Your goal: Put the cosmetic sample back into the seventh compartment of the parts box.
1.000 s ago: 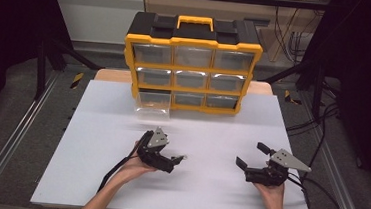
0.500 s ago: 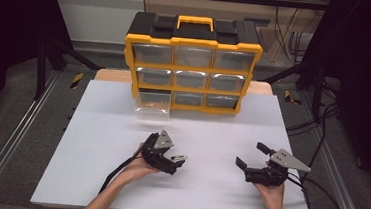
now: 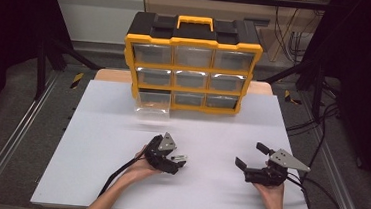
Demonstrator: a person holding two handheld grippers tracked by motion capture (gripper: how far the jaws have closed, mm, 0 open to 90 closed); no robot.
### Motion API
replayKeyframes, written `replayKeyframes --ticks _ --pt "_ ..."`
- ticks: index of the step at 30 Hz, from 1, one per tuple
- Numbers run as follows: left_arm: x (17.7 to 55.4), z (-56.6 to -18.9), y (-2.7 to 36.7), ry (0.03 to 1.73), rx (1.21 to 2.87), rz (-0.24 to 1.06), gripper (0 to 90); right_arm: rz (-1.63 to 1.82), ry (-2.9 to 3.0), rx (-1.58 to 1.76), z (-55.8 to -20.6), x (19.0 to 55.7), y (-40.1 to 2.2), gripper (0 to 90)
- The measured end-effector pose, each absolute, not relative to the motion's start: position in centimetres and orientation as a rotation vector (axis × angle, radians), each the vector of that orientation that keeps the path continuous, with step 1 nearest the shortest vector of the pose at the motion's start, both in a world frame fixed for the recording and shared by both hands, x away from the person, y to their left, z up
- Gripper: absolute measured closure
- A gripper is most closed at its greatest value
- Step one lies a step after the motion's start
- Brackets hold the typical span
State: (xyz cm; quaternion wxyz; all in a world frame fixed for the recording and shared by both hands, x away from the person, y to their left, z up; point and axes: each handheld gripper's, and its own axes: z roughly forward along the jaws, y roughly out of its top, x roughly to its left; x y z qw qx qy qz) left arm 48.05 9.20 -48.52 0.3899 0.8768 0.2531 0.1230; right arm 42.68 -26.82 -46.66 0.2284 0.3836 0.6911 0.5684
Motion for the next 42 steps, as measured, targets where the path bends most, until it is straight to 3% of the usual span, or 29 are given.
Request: replayKeyframes --ticks 12,20,42 --pt "48.14 -48.66 9.14 0.632 2.225 0.271 47.1 1.564 1.902 1.053 -46.69 42.72 -26.8 0.5" --pt "48.22 -48.67 9.16 0.621 2.226 0.244 58.8 1.566 1.902 1.055 -46.67 42.69 -26.81 0.5" --pt "48.45 -48.84 9.22 0.64 2.236 0.228 71.8 1.569 1.901 1.057 -46.64 42.66 -26.82 0.5"
